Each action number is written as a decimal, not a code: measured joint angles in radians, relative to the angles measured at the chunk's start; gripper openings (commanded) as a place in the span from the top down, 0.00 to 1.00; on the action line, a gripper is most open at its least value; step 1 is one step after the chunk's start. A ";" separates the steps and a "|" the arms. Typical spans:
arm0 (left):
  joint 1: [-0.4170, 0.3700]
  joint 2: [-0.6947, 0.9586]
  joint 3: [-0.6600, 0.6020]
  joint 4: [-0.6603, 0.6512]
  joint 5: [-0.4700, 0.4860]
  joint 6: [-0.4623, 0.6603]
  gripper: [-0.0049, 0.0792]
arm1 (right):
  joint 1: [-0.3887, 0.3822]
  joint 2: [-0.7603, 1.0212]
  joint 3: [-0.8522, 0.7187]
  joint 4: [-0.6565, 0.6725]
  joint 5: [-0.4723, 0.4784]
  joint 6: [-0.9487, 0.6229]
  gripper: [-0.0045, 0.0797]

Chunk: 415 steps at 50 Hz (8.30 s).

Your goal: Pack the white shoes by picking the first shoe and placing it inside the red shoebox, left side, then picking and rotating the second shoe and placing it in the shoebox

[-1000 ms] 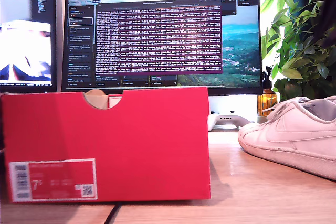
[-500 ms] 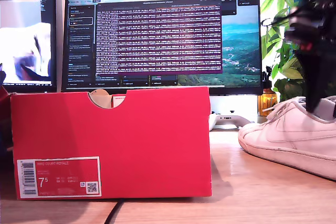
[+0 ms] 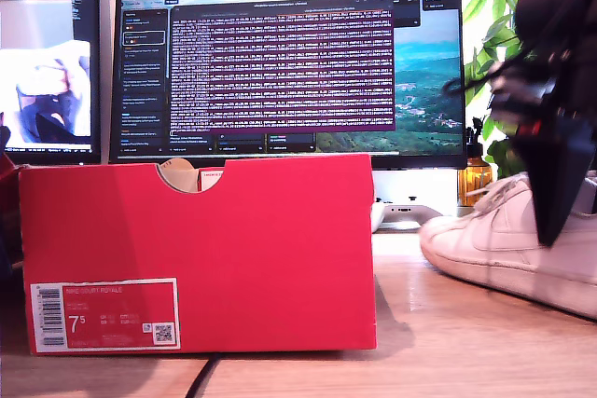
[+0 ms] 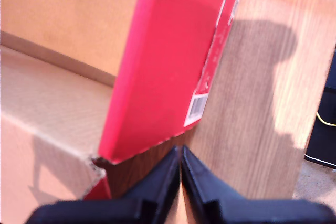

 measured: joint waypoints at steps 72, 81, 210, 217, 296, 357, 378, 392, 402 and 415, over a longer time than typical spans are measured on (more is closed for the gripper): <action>0.000 0.000 0.000 -0.002 0.003 -0.050 0.96 | 0.292 -0.077 0.405 0.256 -0.230 0.582 0.96; 0.000 0.000 0.000 -0.002 0.003 -0.050 0.96 | 0.385 -0.055 0.405 0.384 -0.218 0.657 0.96; 0.000 0.000 0.000 -0.002 0.003 -0.050 0.96 | 0.486 0.409 0.677 0.307 -0.075 0.680 0.58; 0.000 0.000 0.000 -0.002 0.003 -0.050 0.96 | 0.398 0.407 0.752 0.173 -0.148 0.682 0.58; 0.000 0.000 0.000 -0.001 0.003 -0.050 0.96 | -0.010 -0.090 0.284 -0.491 0.507 1.355 0.21; 0.000 0.000 0.000 -0.001 0.014 -0.050 0.96 | -0.096 -0.102 -0.061 -0.095 0.431 1.464 0.26; 0.000 0.000 0.000 -0.001 0.014 -0.050 0.96 | -0.154 -0.103 -0.127 0.000 0.455 1.511 0.79; 0.000 0.000 0.000 -0.001 0.014 -0.050 0.96 | -0.184 -0.103 -0.128 -0.022 0.458 1.431 0.96; 0.000 0.000 0.000 0.000 0.014 -0.050 0.96 | -0.185 -0.103 -0.122 -0.091 0.472 1.284 0.96; 0.000 0.000 0.000 0.000 0.014 -0.050 0.96 | -0.187 -0.103 0.077 -0.148 0.519 0.870 0.96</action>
